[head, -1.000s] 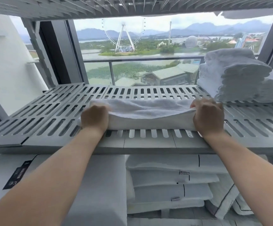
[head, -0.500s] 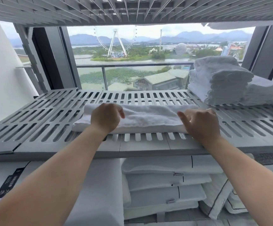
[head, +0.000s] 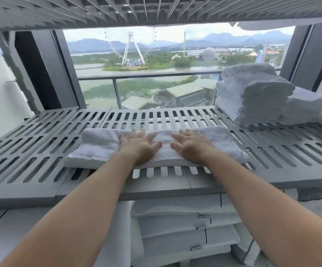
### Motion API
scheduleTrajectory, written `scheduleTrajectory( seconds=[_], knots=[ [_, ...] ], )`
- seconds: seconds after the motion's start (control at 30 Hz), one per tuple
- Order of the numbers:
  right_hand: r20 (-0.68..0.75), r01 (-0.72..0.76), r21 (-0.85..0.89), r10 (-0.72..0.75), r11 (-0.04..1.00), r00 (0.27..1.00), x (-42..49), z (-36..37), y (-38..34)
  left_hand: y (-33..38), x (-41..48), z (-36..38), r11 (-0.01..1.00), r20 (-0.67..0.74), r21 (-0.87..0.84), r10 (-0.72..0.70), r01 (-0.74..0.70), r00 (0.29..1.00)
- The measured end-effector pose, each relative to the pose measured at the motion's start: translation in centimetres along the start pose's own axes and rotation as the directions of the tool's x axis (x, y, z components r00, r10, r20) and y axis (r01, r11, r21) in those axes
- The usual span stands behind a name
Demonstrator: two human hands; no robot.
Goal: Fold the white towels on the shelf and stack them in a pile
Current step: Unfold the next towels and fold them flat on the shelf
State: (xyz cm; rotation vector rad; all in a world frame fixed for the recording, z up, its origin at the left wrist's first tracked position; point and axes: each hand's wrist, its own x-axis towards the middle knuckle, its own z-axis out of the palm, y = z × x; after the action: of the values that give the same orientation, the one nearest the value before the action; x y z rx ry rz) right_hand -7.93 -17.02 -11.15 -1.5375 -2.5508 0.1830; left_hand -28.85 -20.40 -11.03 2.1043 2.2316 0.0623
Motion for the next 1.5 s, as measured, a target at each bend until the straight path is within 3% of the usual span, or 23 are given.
scheduleTrajectory(
  seconds=[0.17, 0.33, 0.47, 0.57, 0.6, 0.67, 0.73, 0.8, 1.03, 1.2, 1.4, 1.5],
  knots=[
    [0.046, -0.006, 0.008, 0.006, 1.000, 0.999, 1.0, 0.6, 0.4, 0.3, -0.2, 0.1, 0.988, 0.063, 0.030, -0.153, 0.151, 0.986],
    [-0.193, -0.092, 0.225, 0.137, 0.970, 0.972, -0.2, -0.1, 1.1, 0.0, -0.5, -0.4, 0.989, 0.046, 0.046, -0.140, 0.138, 0.989],
    [-0.276, -0.283, 0.141, 0.312, 0.949, 0.909, -1.8, -1.0, 3.9, -1.3, -0.8, -1.4, 0.951, 0.082, 0.048, -0.307, 0.304, 0.948],
    [-0.283, -0.501, 0.135, 0.518, 0.855, 0.807, -2.4, -1.5, 6.4, 0.2, -0.8, -2.0, 0.920, 0.124, 0.062, -0.392, 0.388, 0.911],
    [-0.262, -0.561, 0.155, 0.582, 0.813, 0.770, -2.5, -1.7, 7.1, 1.2, -0.6, -2.0, 0.937, 0.100, 0.050, -0.350, 0.347, 0.931],
    [-0.234, -0.610, 0.170, 0.633, 0.774, 0.738, -2.4, -2.3, 7.8, 3.5, -0.1, -1.8, 0.994, 0.038, 0.001, -0.110, 0.110, 0.993],
    [-0.277, -0.573, 0.134, 0.586, 0.808, 0.761, -2.1, -2.7, 8.1, 5.8, 0.1, -1.3, 0.987, 0.005, -0.041, 0.156, -0.156, 0.988],
    [-0.280, -0.519, 0.143, 0.537, 0.843, 0.796, -1.7, -2.9, 7.9, 7.3, 0.3, -0.5, 0.966, 0.003, -0.037, 0.257, -0.256, 0.966],
    [-0.062, -0.574, 0.229, 0.600, 0.786, 0.797, -2.1, -4.5, 9.0, 8.0, 0.7, 0.8, 0.971, -0.001, 0.029, 0.239, -0.239, 0.971],
    [-0.036, -0.595, 0.225, 0.617, 0.771, 0.786, -1.8, -5.0, 9.4, 8.2, 0.9, 1.1, 0.972, -0.022, 0.040, 0.233, -0.232, 0.972],
    [-0.066, -0.455, 0.392, 0.517, 0.800, 0.853, -0.9, -4.4, 8.8, 8.1, 1.3, 1.5, 0.975, -0.039, 0.030, 0.221, -0.220, 0.975],
    [0.079, -0.431, 0.566, 0.475, 0.703, 0.877, -0.7, -5.3, 8.8, 8.0, 1.4, 1.5, 0.975, -0.043, 0.028, 0.222, -0.221, 0.974]
  ],
)
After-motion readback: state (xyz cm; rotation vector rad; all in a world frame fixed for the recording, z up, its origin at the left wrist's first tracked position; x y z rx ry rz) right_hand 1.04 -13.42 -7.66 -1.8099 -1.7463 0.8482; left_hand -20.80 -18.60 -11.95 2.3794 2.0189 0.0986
